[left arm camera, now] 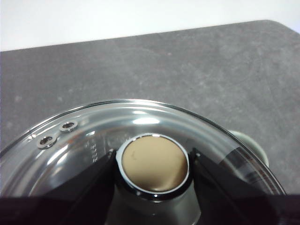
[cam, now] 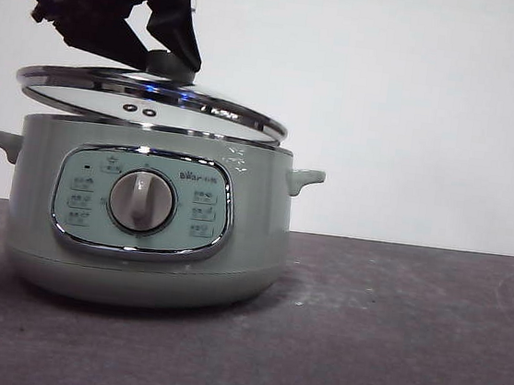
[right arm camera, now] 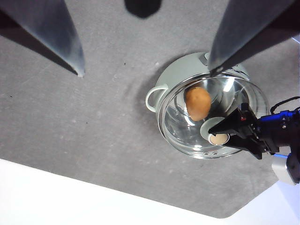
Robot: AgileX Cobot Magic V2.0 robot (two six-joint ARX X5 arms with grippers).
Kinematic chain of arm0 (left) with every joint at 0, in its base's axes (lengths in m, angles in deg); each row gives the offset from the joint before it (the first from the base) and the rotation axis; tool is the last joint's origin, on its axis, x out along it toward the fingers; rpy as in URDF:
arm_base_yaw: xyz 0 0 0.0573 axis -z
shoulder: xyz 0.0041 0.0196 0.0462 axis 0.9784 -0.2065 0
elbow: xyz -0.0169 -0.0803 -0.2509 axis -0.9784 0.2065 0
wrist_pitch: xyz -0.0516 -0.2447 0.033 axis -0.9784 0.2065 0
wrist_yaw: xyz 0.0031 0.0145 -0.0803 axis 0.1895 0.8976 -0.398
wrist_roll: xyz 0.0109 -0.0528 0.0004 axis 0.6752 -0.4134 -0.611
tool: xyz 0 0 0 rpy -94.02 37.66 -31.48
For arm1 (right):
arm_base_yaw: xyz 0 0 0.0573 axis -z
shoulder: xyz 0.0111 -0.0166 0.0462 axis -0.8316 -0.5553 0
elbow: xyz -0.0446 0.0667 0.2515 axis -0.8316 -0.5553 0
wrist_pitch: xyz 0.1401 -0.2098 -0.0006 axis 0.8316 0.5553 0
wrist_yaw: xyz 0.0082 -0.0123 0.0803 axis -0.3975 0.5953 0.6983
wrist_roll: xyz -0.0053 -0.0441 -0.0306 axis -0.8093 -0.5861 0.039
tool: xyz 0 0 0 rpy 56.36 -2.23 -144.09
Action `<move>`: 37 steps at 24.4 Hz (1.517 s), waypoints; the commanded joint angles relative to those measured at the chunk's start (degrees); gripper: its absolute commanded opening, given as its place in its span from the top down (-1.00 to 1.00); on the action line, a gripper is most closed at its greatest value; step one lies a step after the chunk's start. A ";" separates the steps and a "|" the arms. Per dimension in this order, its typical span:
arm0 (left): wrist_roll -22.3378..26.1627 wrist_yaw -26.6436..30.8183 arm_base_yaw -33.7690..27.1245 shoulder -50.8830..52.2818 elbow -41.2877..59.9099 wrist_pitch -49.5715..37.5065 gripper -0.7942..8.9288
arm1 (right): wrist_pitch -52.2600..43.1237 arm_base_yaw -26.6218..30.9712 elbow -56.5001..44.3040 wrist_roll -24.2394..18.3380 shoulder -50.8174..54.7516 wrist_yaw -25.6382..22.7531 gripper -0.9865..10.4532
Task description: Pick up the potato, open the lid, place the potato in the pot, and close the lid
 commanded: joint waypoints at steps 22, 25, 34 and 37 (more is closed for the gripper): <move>-3.17 0.20 0.44 -3.08 0.50 2.75 0.86 | 0.83 0.02 0.00 0.55 0.13 -0.17 0.06; -3.17 0.17 0.44 -3.08 0.50 4.46 0.85 | 0.83 0.02 0.00 0.57 0.13 -0.15 0.06; -3.15 0.39 -0.94 -3.08 0.46 4.70 0.29 | 0.81 0.02 0.00 0.57 -0.31 -0.13 0.06; -3.17 0.26 -1.57 -2.95 0.17 4.26 -0.08 | 0.81 0.02 0.00 0.55 -0.57 -0.15 0.06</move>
